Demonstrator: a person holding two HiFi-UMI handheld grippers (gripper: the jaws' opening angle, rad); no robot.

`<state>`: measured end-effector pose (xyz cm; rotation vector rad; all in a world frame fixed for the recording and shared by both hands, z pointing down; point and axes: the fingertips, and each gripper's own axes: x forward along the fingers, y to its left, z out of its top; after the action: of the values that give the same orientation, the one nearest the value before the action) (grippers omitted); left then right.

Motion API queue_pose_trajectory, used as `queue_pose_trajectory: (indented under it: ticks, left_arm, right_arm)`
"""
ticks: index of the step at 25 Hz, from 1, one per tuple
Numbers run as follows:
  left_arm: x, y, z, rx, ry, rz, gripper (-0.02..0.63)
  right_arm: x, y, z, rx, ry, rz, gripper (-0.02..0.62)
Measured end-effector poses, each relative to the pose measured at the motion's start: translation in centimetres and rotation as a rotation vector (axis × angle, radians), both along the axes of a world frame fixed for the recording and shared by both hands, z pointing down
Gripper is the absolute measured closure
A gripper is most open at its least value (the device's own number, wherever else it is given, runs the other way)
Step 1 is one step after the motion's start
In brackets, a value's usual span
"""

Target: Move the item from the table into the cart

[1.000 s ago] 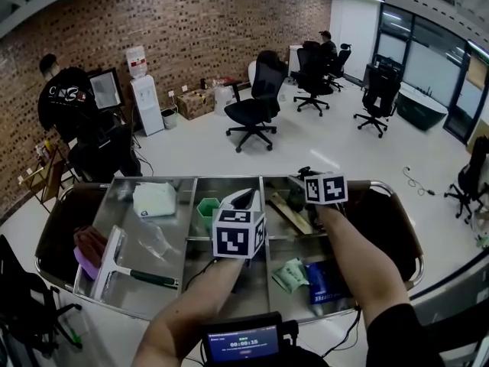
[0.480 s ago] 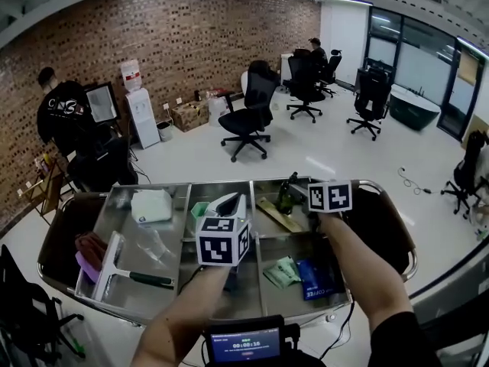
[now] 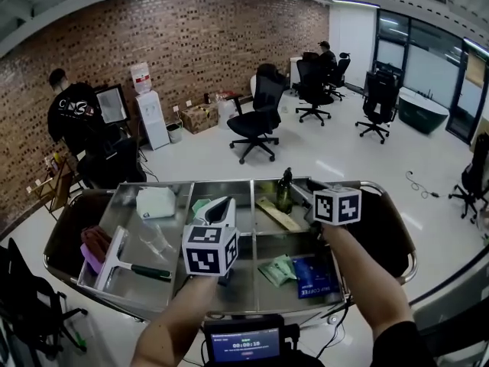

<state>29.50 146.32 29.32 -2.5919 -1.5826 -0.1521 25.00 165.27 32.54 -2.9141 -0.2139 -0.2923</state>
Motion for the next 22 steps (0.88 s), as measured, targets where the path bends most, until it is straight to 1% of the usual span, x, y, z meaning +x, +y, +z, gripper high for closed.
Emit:
queue_pose_trajectory:
  ticks: [1,5,6,7,8,12,14,17,18,22]
  left_arm:
    - [-0.1,-0.5,-0.1,-0.003,0.015,-0.013,0.603]
    - [-1.0,-2.3,-0.8,-0.03,0.04,-0.062,0.603]
    - [-1.2,-2.9,-0.8,-0.03,0.048,-0.078,0.603]
    - [-1.3,-3.4,-0.8,-0.026,0.058,-0.096,0.603]
    - [-1.4,-4.0,-0.8,-0.026,0.065,-0.11,0.603]
    - [-2.5,-6.5,-0.7,-0.061,0.044,-0.105,0.603]
    - [-3.4,-8.7,-0.9,-0.064,0.065,-0.099,0.603]
    - [-4.5,-12.6,-0.6,-0.064,0.103,-0.089,0.603]
    - [-4.8,-13.9,-0.2,-0.063,0.107,-0.087,0.603]
    - [-5.5,-19.0,1.2,-0.067,0.089,-0.065,0.603]
  right_arm:
    - [-0.4,-0.5,-0.5,-0.008,0.025,-0.018,0.416]
    - [-2.4,-2.3,-2.2,-0.009,0.103,-0.085,0.422]
    - [-2.9,-2.5,-2.5,-0.008,0.12,-0.089,0.446]
    - [-3.2,-2.8,-2.7,-0.01,0.137,-0.093,0.529]
    - [-3.3,-3.2,-3.0,-0.016,0.154,-0.1,0.571]
    - [-4.5,-5.6,-4.1,-0.045,0.202,-0.121,0.571]
    - [-5.5,-7.7,-4.4,-0.071,0.213,-0.113,0.571]
    - [-7.0,-11.5,-4.4,-0.11,0.228,-0.102,0.574]
    - [-7.5,-12.8,-4.2,-0.119,0.232,-0.097,0.591]
    - [-9.1,-18.8,-3.2,-0.113,0.241,-0.089,0.591]
